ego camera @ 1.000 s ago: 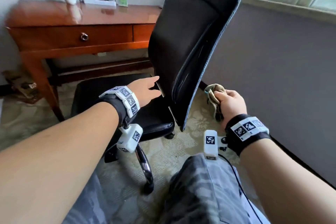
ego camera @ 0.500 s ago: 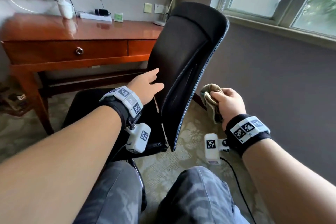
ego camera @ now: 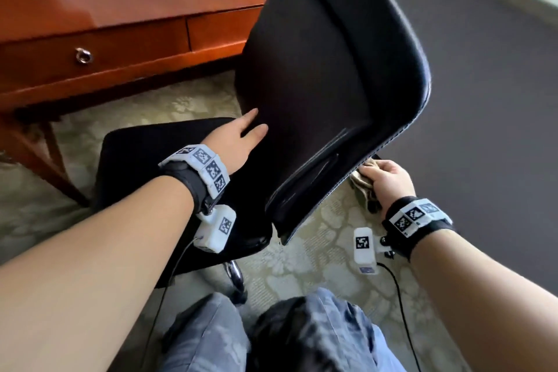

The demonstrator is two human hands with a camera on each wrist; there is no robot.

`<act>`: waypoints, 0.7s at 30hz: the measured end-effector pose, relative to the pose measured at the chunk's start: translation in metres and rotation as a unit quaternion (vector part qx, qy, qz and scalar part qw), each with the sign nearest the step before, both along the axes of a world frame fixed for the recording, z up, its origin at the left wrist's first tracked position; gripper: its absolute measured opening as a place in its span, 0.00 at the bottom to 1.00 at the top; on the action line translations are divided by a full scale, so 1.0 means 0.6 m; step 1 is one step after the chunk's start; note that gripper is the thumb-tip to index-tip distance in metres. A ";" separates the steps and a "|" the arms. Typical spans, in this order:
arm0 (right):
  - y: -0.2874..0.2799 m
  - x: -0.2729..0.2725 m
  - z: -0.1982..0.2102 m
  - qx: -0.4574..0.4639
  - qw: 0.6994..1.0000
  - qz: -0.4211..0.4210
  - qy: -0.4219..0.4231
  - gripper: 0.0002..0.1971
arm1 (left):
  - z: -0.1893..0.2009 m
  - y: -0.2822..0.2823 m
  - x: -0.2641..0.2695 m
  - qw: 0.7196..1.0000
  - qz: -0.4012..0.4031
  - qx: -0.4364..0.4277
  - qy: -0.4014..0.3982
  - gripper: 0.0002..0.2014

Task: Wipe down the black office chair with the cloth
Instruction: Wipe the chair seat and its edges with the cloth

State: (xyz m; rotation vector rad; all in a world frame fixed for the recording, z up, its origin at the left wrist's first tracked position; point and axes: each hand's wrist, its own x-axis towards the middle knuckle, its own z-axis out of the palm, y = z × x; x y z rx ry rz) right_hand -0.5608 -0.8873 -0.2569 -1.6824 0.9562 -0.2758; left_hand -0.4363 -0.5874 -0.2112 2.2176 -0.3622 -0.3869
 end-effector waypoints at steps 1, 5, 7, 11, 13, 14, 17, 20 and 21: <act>-0.003 0.005 0.037 0.005 1.000 -0.002 0.000 0.09 | 0.034 -0.003 0.010 1.000 -0.006 0.013 0.001 0.30; -0.021 0.027 0.194 0.024 1.000 -0.004 -0.019 0.14 | 0.170 -0.023 0.039 0.998 -0.046 0.040 0.007 0.28; -0.035 0.041 0.265 0.021 0.999 -0.004 -0.033 0.11 | 0.231 -0.036 0.052 0.997 -0.065 0.044 0.006 0.28; -0.054 0.072 0.375 -0.003 0.999 0.007 -0.049 0.12 | 0.318 -0.062 0.079 0.995 -0.090 0.046 -0.004 0.28; -0.056 0.085 0.414 -0.005 0.998 0.012 -0.061 0.13 | 0.349 -0.079 0.093 0.994 -0.100 0.046 -0.012 0.29; -0.057 0.090 0.429 -0.005 0.998 0.017 -0.068 0.12 | 0.360 -0.089 0.100 0.994 -0.102 0.046 -0.016 0.29; -0.062 0.104 0.451 0.003 0.996 0.036 -0.080 0.10 | 0.368 -0.126 0.121 0.994 -0.098 0.042 -0.012 0.29; -0.075 0.122 0.457 0.025 0.994 0.051 -0.098 0.08 | 0.355 -0.166 0.136 0.994 -0.104 0.036 0.001 0.29; -0.082 0.130 0.457 0.033 0.992 0.056 -0.105 0.10 | 0.350 -0.177 0.142 0.994 -0.106 0.037 0.006 0.29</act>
